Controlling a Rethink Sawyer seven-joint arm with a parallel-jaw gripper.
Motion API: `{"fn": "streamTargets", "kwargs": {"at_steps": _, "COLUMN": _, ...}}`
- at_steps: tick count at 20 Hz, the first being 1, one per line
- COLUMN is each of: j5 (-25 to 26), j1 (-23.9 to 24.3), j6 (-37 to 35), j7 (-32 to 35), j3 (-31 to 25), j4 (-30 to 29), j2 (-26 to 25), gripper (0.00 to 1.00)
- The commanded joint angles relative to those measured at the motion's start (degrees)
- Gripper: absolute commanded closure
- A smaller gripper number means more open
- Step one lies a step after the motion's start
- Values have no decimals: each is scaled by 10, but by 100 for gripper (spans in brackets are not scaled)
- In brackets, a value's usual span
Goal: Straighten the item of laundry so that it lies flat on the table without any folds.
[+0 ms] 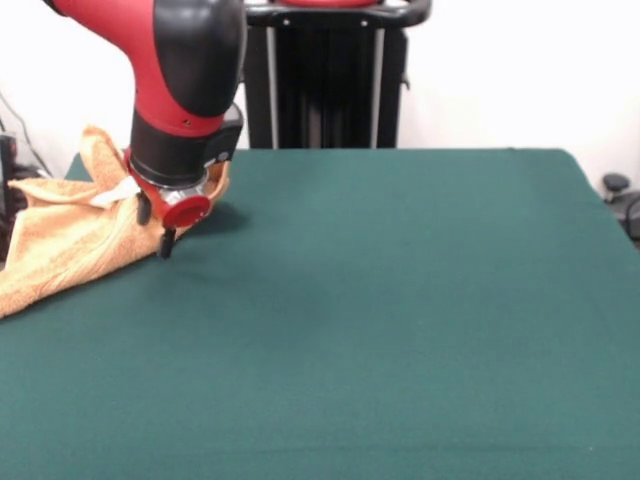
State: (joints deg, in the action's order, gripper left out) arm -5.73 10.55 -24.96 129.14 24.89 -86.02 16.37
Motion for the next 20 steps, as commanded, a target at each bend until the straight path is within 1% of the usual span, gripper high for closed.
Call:
{"fn": "streamTargets", "kwargs": {"at_steps": 1, "j5": 24, "j1": -15, "j6": -32, "j7": 59, "j3": 9, "j4": -3, "j2": -30, "gripper": 0}}
{"fn": "streamTargets", "kwargs": {"at_steps": 4, "j5": 31, "j1": -19, "j6": -50, "j7": 57, "j3": 34, "j4": 2, "j2": -42, "gripper": 0}}
{"fn": "streamTargets", "kwargs": {"at_steps": 7, "j5": 37, "j1": -23, "j6": -62, "j7": 58, "j3": 55, "j4": 18, "j2": -68, "gripper": 0}}
{"fn": "streamTargets", "kwargs": {"at_steps": 10, "j5": 32, "j1": -21, "j6": -45, "j7": 66, "j3": 64, "j4": 30, "j2": -97, "gripper": 0}}
{"fn": "streamTargets", "kwargs": {"at_steps": 14, "j5": 33, "j1": -19, "j6": -36, "j7": 58, "j3": 69, "j4": 37, "j2": -109, "gripper": 0}}
{"fn": "streamTargets", "kwargs": {"at_steps": 15, "j5": 34, "j1": -18, "j6": -35, "j7": 49, "j3": 69, "j4": 37, "j2": -110, "gripper": 100}}
{"fn": "streamTargets", "kwargs": {"at_steps": 17, "j5": 35, "j1": -19, "j6": -29, "j7": 49, "j3": 70, "j4": 37, "j2": -110, "gripper": 100}}
{"fn": "streamTargets", "kwargs": {"at_steps": 18, "j5": 31, "j1": -22, "j6": -15, "j7": 61, "j3": 76, "j4": 39, "j2": -112, "gripper": 100}}
{"fn": "streamTargets", "kwargs": {"at_steps": 20, "j5": 33, "j1": -21, "j6": -11, "j7": 57, "j3": 80, "j4": 46, "j2": -110, "gripper": 100}}
